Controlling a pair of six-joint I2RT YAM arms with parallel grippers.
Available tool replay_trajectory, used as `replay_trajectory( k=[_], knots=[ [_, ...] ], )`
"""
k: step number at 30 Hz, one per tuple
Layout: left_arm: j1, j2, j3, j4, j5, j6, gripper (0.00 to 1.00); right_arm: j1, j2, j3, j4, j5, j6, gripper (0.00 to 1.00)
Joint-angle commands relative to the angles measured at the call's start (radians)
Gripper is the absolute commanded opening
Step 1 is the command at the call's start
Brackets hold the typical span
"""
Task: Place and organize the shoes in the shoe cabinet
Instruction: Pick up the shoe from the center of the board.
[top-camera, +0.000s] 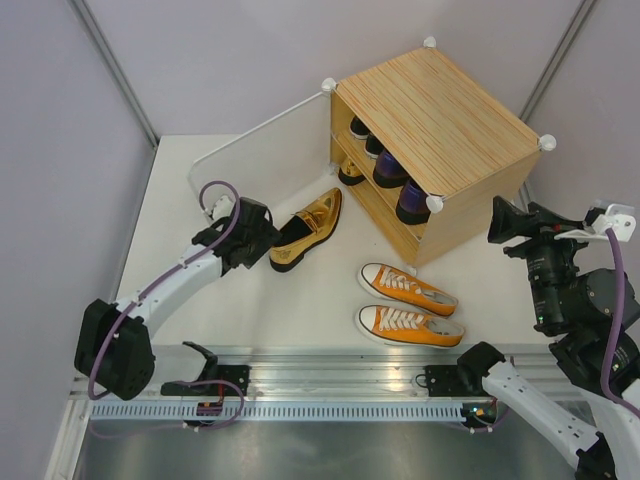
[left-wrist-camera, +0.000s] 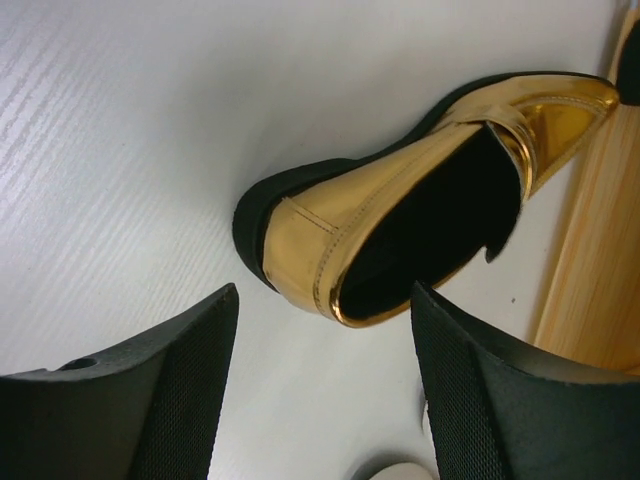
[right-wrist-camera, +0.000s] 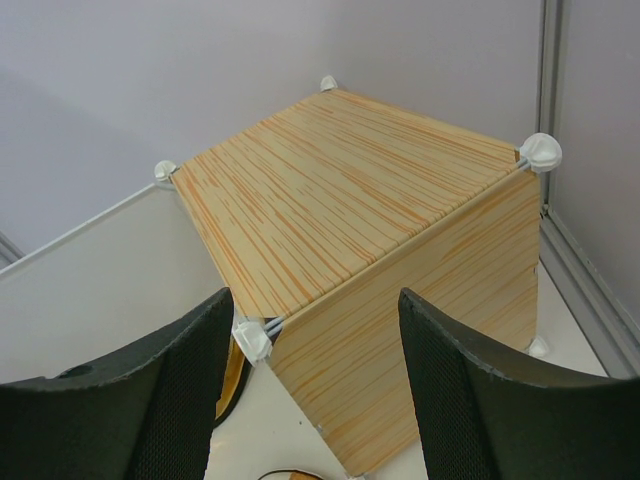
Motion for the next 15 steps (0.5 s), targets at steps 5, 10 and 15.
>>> replay_trajectory(
  k=[5,10,15],
  knots=[
    [-0.001,0.129,0.024,0.032,-0.072,-0.051,0.74,0.024,-0.01,-0.011,-0.006,0.027,-0.015,0.72],
    [-0.001,0.207,0.013,0.035,-0.062,-0.045,0.73,0.032,-0.013,-0.018,-0.006,0.038,-0.019,0.71],
    [-0.001,0.22,-0.01,0.043,-0.084,-0.031,0.4,0.036,-0.014,-0.024,-0.006,0.046,-0.019,0.72]
  ],
)
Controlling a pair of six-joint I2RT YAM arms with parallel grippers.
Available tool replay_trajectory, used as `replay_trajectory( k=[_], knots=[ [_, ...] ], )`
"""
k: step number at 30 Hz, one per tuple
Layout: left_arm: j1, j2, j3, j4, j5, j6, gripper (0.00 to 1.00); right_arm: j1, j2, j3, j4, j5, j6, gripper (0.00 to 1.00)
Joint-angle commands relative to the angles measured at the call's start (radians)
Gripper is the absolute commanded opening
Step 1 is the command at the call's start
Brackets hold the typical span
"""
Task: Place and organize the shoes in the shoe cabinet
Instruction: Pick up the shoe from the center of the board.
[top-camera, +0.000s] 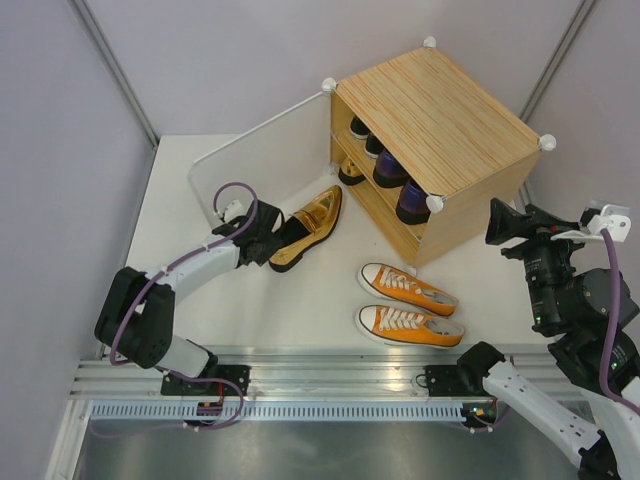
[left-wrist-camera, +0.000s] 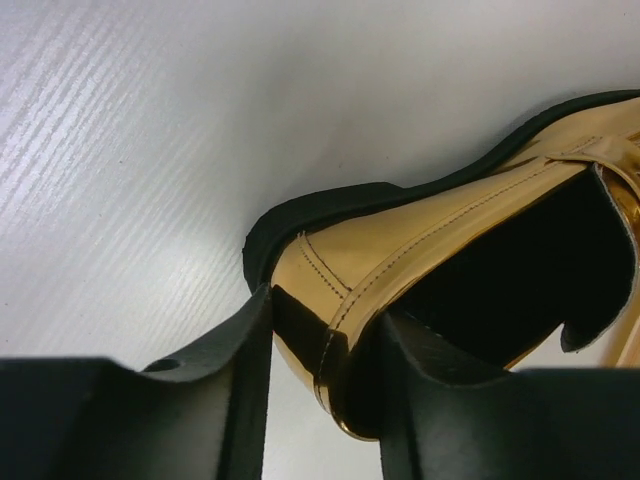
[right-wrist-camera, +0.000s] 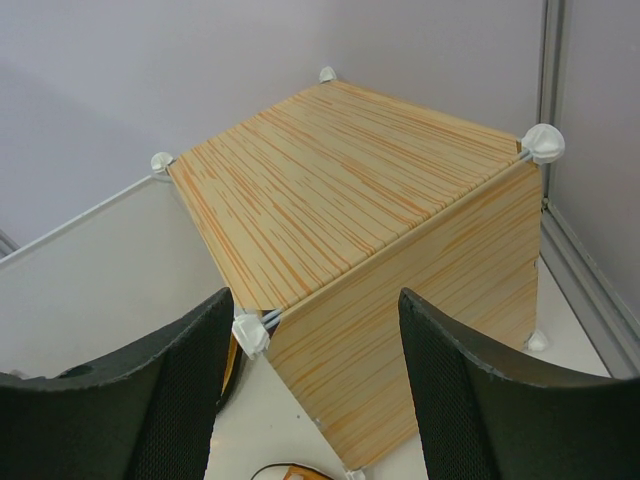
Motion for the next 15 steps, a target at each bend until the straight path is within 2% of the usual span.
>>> replay_trajectory(
  k=[1,4,6,7,8,10,15],
  knots=[
    [0.004,0.016,-0.012,-0.031,-0.053,-0.003,0.37,0.005,-0.006,-0.008,-0.006,0.02,-0.017,0.72],
    [0.004,0.021,-0.005,-0.031,-0.052,0.023,0.33,0.005,-0.007,-0.008,-0.004,0.023,-0.017,0.72],
    [0.004,0.024,0.001,-0.029,-0.046,0.064,0.28,0.005,-0.009,-0.008,-0.004,0.024,-0.019,0.72],
    [0.004,0.021,0.002,-0.029,-0.047,0.077,0.21,0.005,-0.01,-0.006,-0.006,0.024,-0.021,0.72],
    [0.004,0.019,0.001,-0.029,-0.047,0.089,0.1,0.005,-0.012,-0.008,-0.008,0.027,-0.019,0.72],
    [0.004,0.011,0.002,-0.026,-0.052,0.136,0.02,0.007,-0.015,-0.008,-0.012,0.029,-0.019,0.72],
    [0.004,-0.005,0.037,-0.005,-0.026,0.287,0.02,0.005,-0.003,-0.009,-0.014,0.026,-0.01,0.72]
  ],
)
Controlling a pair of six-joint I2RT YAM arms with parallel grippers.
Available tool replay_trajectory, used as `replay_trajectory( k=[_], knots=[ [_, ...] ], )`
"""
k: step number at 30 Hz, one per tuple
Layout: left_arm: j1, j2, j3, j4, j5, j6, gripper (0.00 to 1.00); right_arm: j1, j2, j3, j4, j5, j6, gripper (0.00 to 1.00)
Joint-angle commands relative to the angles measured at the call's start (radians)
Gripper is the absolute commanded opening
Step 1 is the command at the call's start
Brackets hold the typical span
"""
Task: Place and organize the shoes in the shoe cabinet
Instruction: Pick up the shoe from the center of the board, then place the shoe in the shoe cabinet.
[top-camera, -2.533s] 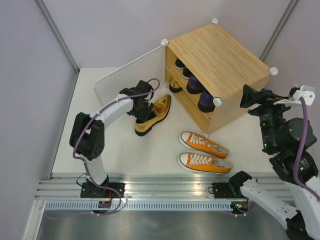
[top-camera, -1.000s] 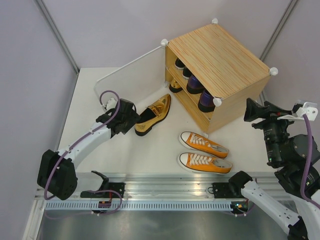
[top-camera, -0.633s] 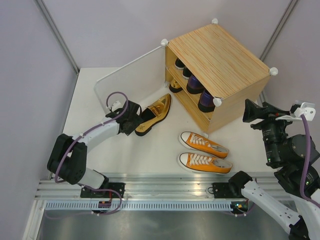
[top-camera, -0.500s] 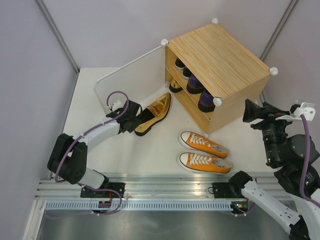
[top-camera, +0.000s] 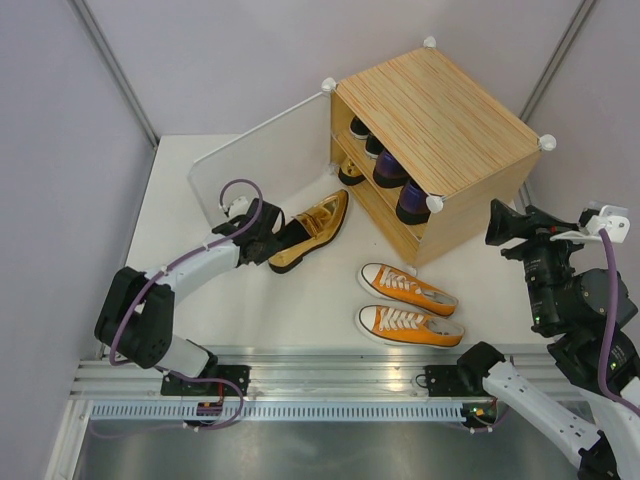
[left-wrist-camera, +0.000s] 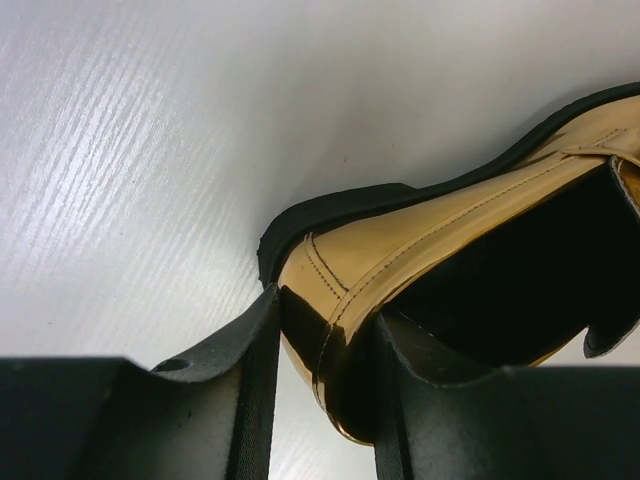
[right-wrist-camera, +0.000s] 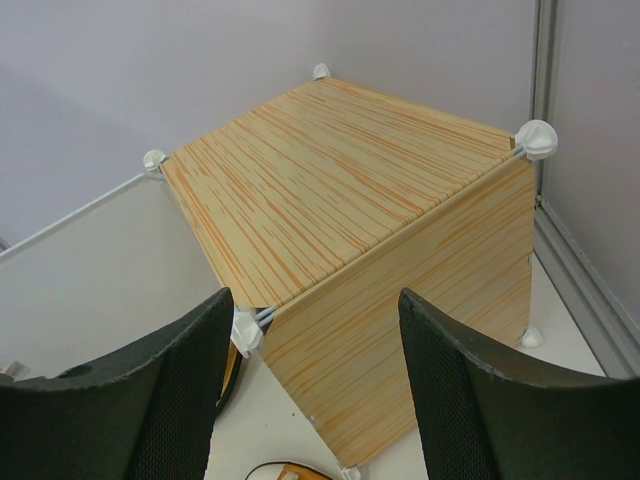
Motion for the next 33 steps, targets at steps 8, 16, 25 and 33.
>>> replay_trajectory(
  k=[8,16,25,33],
  knots=[
    [0.007,0.035,0.15,0.039,0.023,0.292,0.02,0.005,0.022,-0.008,-0.008,0.015,-0.006,0.72],
    [0.007,0.147,0.312,0.037,0.12,0.303,0.02,0.005,0.041,0.0,-0.008,0.035,-0.017,0.72],
    [0.007,0.233,0.473,0.036,0.179,0.308,0.02,0.005,0.058,0.003,-0.007,0.052,-0.028,0.72],
    [-0.004,0.386,0.597,0.031,0.238,0.297,0.02,0.006,0.058,0.005,-0.004,0.061,-0.037,0.72]
  ],
)
